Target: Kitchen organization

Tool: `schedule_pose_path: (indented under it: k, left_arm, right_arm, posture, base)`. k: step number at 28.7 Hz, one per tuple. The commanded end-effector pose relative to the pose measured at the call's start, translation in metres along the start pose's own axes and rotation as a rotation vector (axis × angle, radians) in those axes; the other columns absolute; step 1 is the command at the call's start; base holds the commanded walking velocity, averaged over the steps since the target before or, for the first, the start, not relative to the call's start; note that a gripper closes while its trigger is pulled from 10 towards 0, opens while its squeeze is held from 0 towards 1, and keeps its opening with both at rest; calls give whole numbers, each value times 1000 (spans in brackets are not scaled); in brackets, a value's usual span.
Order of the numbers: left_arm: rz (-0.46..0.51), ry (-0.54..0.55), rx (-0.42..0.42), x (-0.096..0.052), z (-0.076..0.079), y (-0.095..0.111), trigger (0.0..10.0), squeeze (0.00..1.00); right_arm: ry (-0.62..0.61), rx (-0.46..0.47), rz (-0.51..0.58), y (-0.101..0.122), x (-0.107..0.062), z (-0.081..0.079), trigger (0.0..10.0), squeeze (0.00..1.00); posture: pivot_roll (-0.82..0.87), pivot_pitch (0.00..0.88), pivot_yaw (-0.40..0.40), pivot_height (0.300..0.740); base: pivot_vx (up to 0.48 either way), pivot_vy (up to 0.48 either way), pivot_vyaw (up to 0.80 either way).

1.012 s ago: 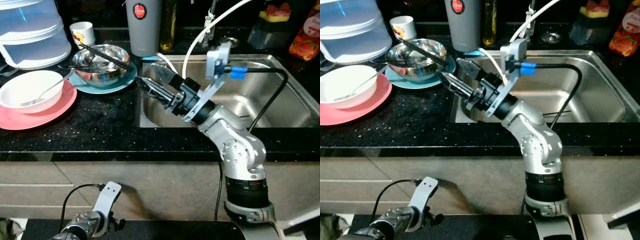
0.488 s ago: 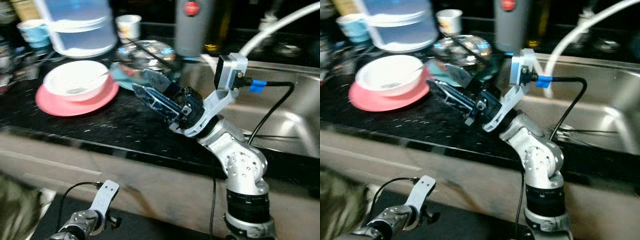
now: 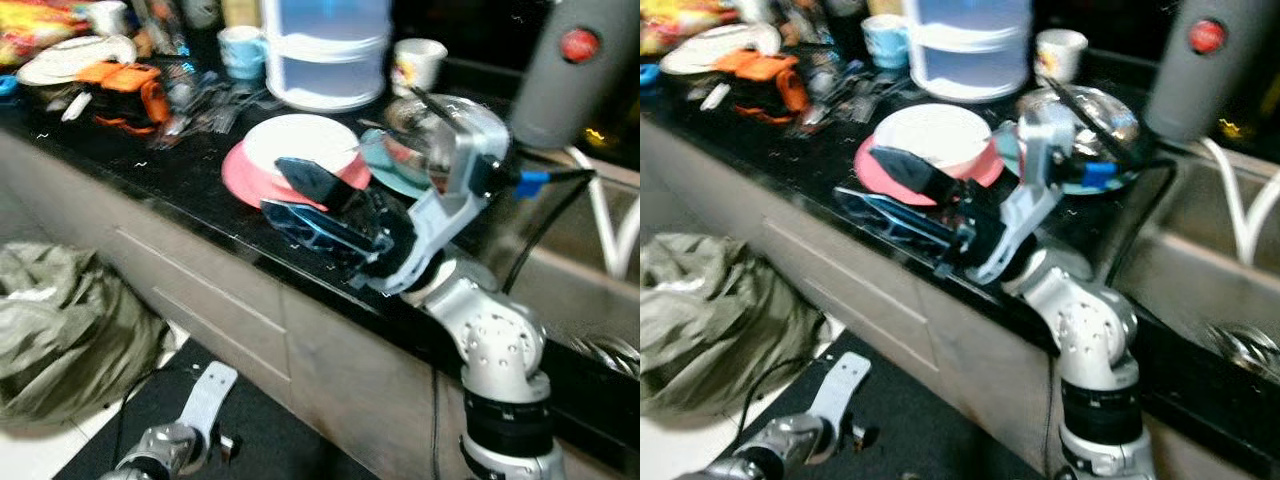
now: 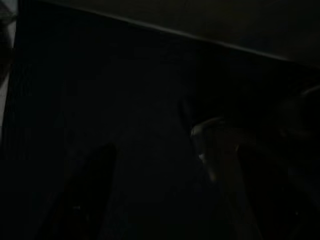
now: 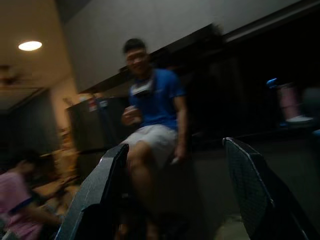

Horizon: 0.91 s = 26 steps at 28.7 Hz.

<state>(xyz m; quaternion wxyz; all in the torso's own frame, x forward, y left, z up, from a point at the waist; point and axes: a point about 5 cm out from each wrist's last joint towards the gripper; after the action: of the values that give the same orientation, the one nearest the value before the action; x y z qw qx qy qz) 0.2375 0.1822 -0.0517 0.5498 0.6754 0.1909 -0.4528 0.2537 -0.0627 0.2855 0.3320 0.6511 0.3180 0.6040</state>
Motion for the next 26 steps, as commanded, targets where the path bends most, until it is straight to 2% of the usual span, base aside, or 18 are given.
schedule_pose_path:
  k: [1, 7, 10, 13, 15, 17, 18, 20, 21, 23, 24, 25, 26]
  left_arm:
    - [-6, -11, 20, 0, 2, -2, 10000, 0]
    - [16, -7, 7, 0, 2, -1, 10000, 0]
    - [54, 13, 3, 0, 0, 1, 10000, 0]
    - [100, -21, 45, -1, 2, 6, 10000, 0]
    - [113, -64, 60, -1, 5, 7, 10000, 0]
    - [90, -124, 189, -1, 9, 9, 10000, 0]
    - [90, -124, 189, -1, 9, 9, 10000, 0]
    - [89, -203, 295, -1, 14, 12, 10000, 0]
    - [89, -203, 295, -1, 14, 12, 10000, 0]
    - [86, -208, 358, -1, 15, 14, 10000, 0]
    - [86, -208, 358, -1, 15, 14, 10000, 0]
    - [82, -199, 406, -1, 15, 14, 10000, 0]
    - [82, -199, 406, -1, 15, 14, 10000, 0]
  right_arm:
    - [3, -14, 9, 4, -2, -3, 10000, 0]
    - [-41, -22, -32, -3, -3, 4, 10000, 0]
    - [-19, -6, -112, -13, -8, 1, 10000, 0]
    - [61, -28, -364, -37, -19, -10, 10000, 0]
    - [107, -3, -397, -39, -21, -17, 10000, 0]
    - [128, 6, -388, -38, -19, -20, 10000, 0]
    - [128, 6, -388, -38, -19, -20, 10000, 0]
    - [150, 14, -406, -40, -19, -20, 10000, 0]
    - [150, 14, -406, -40, -19, -20, 10000, 0]
    - [157, 18, -418, -42, -20, -20, 10000, 0]
    - [157, 18, -418, -42, -20, -20, 10000, 0]
    - [159, 15, -433, -44, -21, -19, 10000, 0]
    - [159, 15, -433, -44, -21, -19, 10000, 0]
  posture:
    - [13, 103, 30, 740]
    - [19, 100, 27, 740]
    - [21, 99, 28, 740]
    - [18, 96, 33, 740]
    - [19, 92, 35, 740]
    - [18, 82, 36, 740]
    - [18, 82, 36, 740]
    - [18, 82, 36, 740]
    - [18, 82, 36, 740]
    - [33, 77, 29, 740]
    - [33, 77, 29, 740]
    - [41, 74, 28, 740]
    - [41, 74, 28, 740]
  base:
    - [0, 0, 0]
    - [0, 0, 0]
    - [0, 0, 0]
    - [0, 0, 0]
    - [0, 0, 0]
    - [0, 0, 0]
    - [0, 0, 0]
    - [0, 0, 0]
    - [0, 0, 0]
    - [0, 0, 0]
    - [0, 0, 0]
    - [0, 0, 0]
    - [0, 0, 0]
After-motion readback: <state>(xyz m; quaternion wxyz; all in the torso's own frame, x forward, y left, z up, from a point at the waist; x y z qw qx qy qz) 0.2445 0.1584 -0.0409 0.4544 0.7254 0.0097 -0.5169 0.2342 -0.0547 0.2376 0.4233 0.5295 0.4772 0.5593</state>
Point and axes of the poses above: a point about 5 cm out from each wrist's last joint towards the gripper, its own x axis pointing out of the wrist towards the gripper, its own y axis along the axis of the wrist's last joint, z = x × y, and after that the axes turned 1 degree about -x, right-handed
